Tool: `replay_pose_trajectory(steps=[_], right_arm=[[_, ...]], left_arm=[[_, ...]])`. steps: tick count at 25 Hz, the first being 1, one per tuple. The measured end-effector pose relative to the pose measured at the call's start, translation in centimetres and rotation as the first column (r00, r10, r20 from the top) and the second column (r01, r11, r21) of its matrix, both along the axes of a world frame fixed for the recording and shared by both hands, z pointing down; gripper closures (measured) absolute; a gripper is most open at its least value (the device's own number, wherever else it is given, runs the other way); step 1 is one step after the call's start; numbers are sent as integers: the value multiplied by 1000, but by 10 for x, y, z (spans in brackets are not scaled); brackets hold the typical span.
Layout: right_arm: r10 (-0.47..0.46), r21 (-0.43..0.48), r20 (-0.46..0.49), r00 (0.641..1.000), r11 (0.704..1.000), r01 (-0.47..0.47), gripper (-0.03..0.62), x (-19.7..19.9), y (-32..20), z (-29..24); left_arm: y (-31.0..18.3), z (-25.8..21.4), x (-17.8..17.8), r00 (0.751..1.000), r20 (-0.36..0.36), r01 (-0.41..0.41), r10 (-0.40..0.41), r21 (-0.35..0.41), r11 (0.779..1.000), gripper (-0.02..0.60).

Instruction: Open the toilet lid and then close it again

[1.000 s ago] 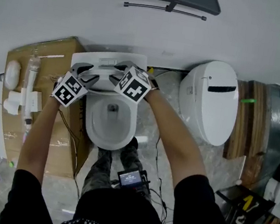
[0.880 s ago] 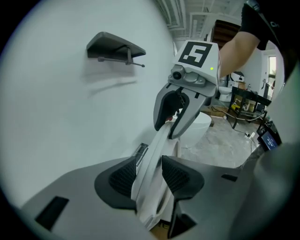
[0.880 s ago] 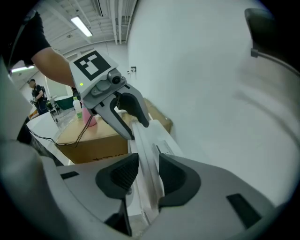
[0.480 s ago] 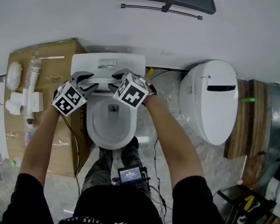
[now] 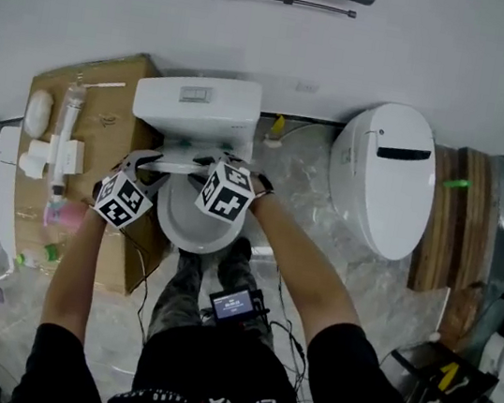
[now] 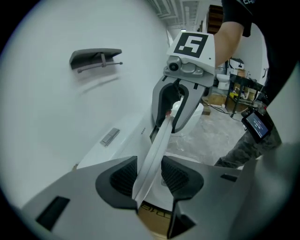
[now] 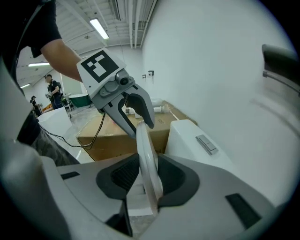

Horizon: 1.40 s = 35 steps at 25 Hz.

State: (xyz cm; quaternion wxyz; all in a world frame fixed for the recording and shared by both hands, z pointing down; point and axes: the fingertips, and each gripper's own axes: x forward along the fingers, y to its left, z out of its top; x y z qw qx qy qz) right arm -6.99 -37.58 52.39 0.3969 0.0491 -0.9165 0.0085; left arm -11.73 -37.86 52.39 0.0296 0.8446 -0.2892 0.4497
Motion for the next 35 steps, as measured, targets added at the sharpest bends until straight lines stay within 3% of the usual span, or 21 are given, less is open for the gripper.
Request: replay_pose_trajectory(steps=[8, 22, 35], right_arm=[[-21, 70, -45, 999, 997, 24, 464, 9, 89, 36], [73, 299, -82, 994, 953, -45, 454, 19, 195, 115], [23, 474, -141, 990, 879, 47, 442, 35, 267, 228]], left_arm=[[91, 36, 9, 998, 67, 3, -2, -25, 1000, 419], [197, 117, 19, 988, 147, 25, -44, 130, 991, 416], [269, 232, 34, 964, 222, 82, -146, 276, 958, 403]])
